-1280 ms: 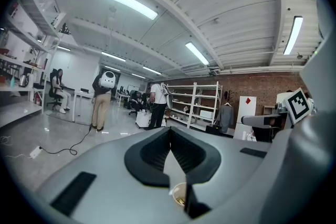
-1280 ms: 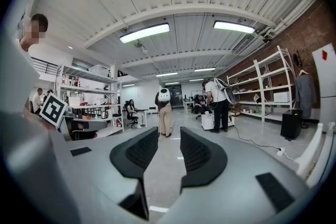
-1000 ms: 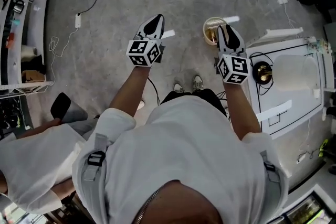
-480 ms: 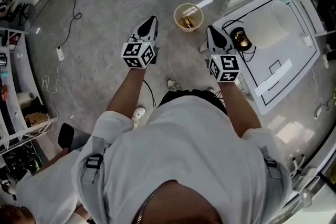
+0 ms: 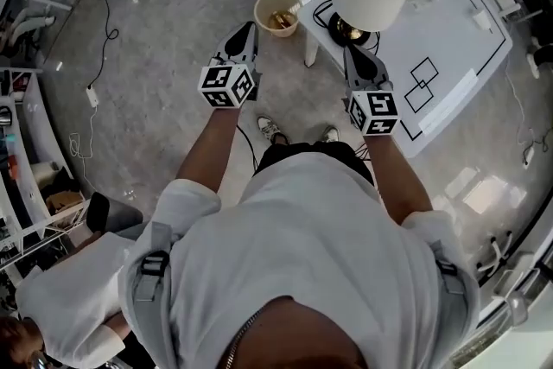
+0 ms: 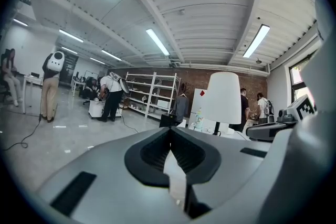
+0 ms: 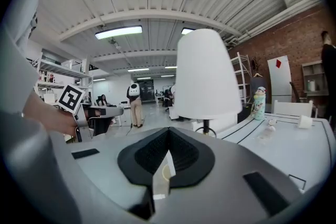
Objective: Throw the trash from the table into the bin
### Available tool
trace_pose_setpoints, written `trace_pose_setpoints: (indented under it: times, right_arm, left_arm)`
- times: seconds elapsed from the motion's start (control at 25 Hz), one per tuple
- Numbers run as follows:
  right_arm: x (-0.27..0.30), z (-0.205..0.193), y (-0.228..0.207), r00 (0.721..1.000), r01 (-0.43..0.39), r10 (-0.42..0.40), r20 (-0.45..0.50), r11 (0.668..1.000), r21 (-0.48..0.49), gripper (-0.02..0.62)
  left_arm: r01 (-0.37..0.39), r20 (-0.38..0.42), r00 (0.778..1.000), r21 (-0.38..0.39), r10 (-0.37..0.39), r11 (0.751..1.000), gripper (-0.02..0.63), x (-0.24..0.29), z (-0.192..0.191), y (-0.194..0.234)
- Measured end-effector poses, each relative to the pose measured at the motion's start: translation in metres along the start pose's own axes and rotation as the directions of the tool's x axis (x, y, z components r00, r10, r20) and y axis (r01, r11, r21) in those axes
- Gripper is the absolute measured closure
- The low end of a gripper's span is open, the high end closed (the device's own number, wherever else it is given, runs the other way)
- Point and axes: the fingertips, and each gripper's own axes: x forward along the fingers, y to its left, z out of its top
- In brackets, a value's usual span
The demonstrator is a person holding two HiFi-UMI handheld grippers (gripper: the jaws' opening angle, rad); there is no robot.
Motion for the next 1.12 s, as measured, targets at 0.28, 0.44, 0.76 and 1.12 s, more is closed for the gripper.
trace_pose_setpoints:
  times: [0.28, 0.44, 0.76, 1.12]
  right_arm:
    - [-0.06, -0.003, -0.071, 0.996, 0.082, -0.082, 0.023, 0.997, 0.01, 0.589]
    - [-0.087, -0.005, -0.104, 0.987, 0.156, -0.157, 0.027, 0.987, 0.023, 0.589]
    - [-0.132, -0.007, -0.141, 0.948, 0.317, -0.318, 0.021, 0.947, 0.049, 0.589]
    - [-0.161, -0.001, -0.199, 0.926, 0.375, -0.377, 0.039, 0.926, 0.04, 0.589]
  left_arm:
    - [0.041, -0.022, 0.999, 0.023, -0.041, 0.999, 0.595, 0.009, -0.015, -0.079]
    - [0.107, -0.04, 0.994, 0.044, -0.106, 0.993, 0.595, 0.016, -0.018, -0.118]
    - [0.275, -0.079, 0.959, 0.038, -0.272, 0.961, 0.595, 0.029, -0.036, -0.181]
    - [0.398, -0.126, 0.912, 0.043, -0.39, 0.917, 0.595, 0.06, -0.063, -0.269]
